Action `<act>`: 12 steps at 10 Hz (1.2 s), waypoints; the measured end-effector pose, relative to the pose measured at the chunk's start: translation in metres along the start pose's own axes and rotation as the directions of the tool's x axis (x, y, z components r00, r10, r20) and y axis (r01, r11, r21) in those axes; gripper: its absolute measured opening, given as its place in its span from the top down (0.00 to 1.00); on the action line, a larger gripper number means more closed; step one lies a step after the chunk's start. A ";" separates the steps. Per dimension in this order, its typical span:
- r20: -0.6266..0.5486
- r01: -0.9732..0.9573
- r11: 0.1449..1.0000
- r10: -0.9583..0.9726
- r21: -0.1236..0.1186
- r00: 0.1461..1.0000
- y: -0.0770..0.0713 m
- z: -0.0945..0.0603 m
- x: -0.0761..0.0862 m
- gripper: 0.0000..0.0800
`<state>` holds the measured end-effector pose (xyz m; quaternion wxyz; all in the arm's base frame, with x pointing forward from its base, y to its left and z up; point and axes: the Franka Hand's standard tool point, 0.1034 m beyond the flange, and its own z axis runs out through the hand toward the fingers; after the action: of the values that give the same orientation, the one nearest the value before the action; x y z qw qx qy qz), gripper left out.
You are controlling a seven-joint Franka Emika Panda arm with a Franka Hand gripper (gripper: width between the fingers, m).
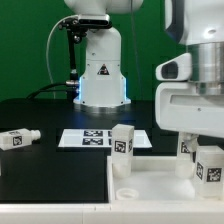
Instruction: Assemble square table
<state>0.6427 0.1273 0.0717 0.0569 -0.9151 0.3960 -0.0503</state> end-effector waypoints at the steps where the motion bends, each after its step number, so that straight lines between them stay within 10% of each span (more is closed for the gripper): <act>1: -0.001 0.072 0.997 -0.072 -0.002 0.997 0.003 0.001 0.003 0.19; 5: 0.013 0.650 0.760 -0.650 -0.013 0.760 0.008 -0.002 0.015 0.19; 8: 0.015 0.647 0.762 -0.647 -0.016 0.762 0.009 -0.001 0.014 0.19; 11: 0.013 0.521 0.854 -0.520 -0.017 0.854 0.009 -0.001 0.014 0.64; 12: 0.012 0.446 0.895 -0.446 -0.020 0.895 0.009 0.000 0.014 0.64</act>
Offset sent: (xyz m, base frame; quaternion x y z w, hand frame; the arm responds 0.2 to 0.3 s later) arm 0.0155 0.0153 0.0204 0.0428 -0.0400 -0.3737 0.9257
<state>0.6456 0.1103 0.0715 0.0353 -0.9823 0.1761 -0.0542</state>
